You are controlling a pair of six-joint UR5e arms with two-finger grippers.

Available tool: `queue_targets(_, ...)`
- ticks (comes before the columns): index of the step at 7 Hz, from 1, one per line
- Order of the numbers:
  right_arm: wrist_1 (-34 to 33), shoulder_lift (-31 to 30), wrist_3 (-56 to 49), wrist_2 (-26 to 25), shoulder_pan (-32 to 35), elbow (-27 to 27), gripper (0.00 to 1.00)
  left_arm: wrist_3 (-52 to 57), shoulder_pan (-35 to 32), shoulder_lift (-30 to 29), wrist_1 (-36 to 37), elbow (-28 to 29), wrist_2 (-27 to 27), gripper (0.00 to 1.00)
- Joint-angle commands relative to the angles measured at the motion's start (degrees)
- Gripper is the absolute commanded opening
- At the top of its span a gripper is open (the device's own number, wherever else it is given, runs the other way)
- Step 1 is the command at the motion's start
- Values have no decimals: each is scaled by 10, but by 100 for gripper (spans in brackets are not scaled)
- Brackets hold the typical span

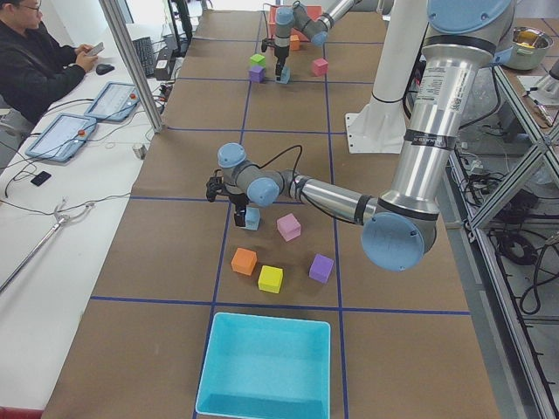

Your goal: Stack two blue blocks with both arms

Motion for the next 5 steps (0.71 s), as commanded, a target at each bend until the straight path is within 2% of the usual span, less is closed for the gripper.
queue_targets(1,6,0,3,0,-2,-2,86,-2,7,-1,-2,2,1,99)
queue_targets(2,6,1,3,0,-2,2,86,-2,12,-2,-2,3,0,99)
queue_targets(3,6,2,0,2,-1,3,81,-1,19,-2,-7,4,2,94)
queue_targets(5,6,1,-9,7,-1,5,60,-1,23,-2,-26,16,5,93)
